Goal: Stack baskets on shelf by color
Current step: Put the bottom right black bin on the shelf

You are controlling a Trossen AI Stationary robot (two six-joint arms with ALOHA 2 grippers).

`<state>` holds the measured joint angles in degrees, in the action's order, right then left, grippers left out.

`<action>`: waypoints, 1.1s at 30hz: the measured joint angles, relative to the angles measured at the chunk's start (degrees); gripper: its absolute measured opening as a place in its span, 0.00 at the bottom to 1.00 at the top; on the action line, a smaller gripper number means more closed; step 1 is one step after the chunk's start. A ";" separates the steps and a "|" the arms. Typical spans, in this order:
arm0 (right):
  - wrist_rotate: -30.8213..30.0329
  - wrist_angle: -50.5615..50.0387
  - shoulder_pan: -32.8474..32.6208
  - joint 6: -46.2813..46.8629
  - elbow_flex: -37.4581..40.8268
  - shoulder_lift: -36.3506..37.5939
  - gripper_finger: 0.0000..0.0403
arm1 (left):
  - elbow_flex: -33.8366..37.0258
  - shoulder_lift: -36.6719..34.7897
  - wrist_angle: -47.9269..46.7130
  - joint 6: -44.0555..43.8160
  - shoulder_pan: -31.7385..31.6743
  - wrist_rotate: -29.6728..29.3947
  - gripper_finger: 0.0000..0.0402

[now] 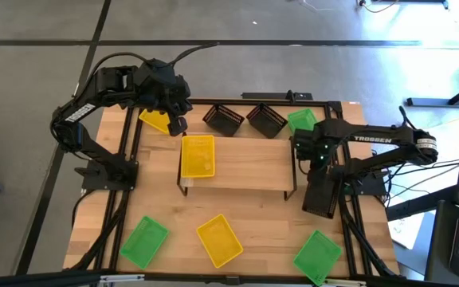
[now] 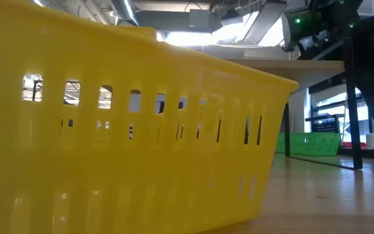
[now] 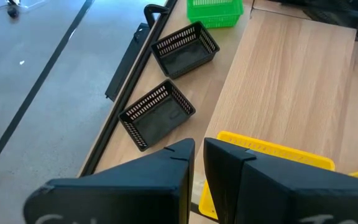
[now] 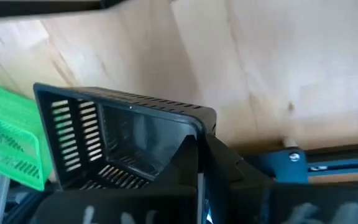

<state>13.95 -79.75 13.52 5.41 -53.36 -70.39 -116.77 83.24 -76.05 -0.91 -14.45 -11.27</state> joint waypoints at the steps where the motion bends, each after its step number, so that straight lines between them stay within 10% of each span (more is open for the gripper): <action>1: -0.89 -0.57 0.00 0.07 -0.83 0.00 0.00 | 0.00 0.00 0.00 0.00 0.00 0.02 0.07; 33: -23.04 -10.25 0.02 0.30 -25.42 0.90 0.00 | 0.01 0.00 0.02 0.05 0.00 0.00 0.07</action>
<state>-9.10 -90.00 13.54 5.71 -78.78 -69.49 -116.76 83.24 -76.03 -0.86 -14.45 -11.27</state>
